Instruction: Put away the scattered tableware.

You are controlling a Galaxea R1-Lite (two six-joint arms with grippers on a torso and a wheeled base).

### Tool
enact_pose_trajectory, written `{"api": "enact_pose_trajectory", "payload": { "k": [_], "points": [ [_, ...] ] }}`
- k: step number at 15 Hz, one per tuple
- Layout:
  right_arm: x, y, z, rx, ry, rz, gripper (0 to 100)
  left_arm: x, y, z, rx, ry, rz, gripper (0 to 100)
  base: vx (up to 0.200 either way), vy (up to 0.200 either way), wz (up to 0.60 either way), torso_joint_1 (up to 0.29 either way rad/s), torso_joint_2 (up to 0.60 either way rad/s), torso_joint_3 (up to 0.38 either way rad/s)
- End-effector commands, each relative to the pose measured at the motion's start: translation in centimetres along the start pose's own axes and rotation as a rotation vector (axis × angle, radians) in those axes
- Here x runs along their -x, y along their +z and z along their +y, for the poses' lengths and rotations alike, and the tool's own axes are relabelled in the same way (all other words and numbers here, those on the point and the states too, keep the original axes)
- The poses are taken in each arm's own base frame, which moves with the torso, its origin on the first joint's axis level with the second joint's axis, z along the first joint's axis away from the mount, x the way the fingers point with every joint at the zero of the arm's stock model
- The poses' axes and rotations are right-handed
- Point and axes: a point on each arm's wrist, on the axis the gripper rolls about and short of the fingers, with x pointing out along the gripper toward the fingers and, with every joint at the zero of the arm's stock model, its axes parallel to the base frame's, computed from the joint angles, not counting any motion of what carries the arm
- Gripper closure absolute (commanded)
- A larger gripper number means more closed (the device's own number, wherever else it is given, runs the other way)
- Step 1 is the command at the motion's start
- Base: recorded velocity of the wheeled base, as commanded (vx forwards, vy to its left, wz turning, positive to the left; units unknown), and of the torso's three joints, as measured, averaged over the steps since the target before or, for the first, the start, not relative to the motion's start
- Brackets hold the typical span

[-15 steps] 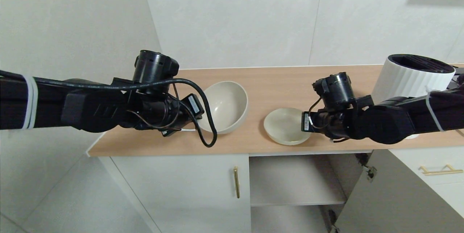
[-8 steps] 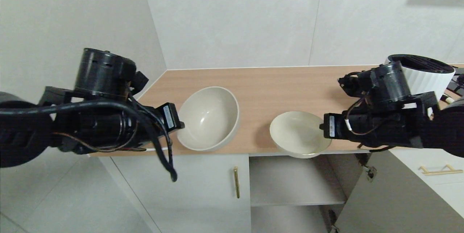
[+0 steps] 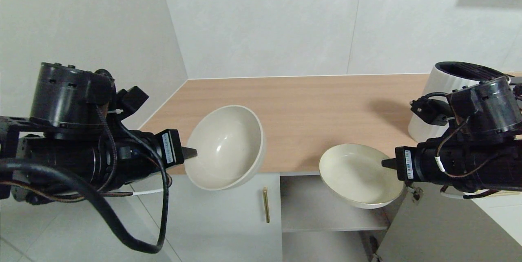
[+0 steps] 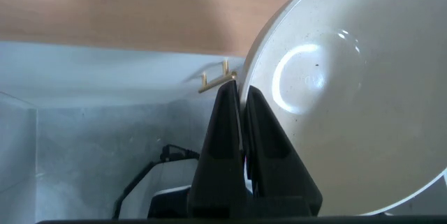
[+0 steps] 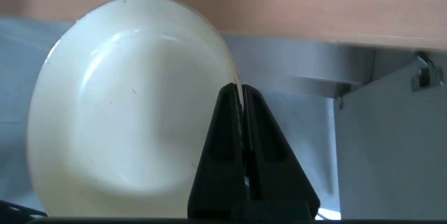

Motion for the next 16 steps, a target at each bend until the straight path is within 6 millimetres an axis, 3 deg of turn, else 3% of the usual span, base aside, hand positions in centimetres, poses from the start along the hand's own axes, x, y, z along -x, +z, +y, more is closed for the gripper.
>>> {"api": "enact_pose_trajectory", "payload": {
  "k": [1, 5, 9, 16],
  "points": [
    [0.03, -0.23, -0.17, 0.001, -0.005, 0.006, 100, -0.53, -0.19, 0.07, 0.001, 0.007, 0.017, 100, 0.0, 0.0, 0.0, 0.0, 0.0, 0.0],
    [-0.09, -0.33, -0.2, 0.003, -0.007, 0.012, 100, -0.63, -0.23, 0.06, 0.0, 0.008, 0.02, 100, 0.0, 0.0, 0.0, 0.0, 0.0, 0.0],
    [-0.09, -0.33, -0.2, 0.005, -0.008, 0.011, 100, -0.82, -0.37, -0.03, -0.003, 0.006, 0.031, 100, -0.2, 0.0, 0.0, 0.01, 0.0, -0.004],
    [-0.7, -0.42, -0.31, 0.002, -0.021, 0.026, 100, -1.0, -0.5, 0.05, -0.004, 0.01, 0.038, 100, 0.0, 0.0, 0.0, 0.0, 0.0, 0.0]
  ]
}}
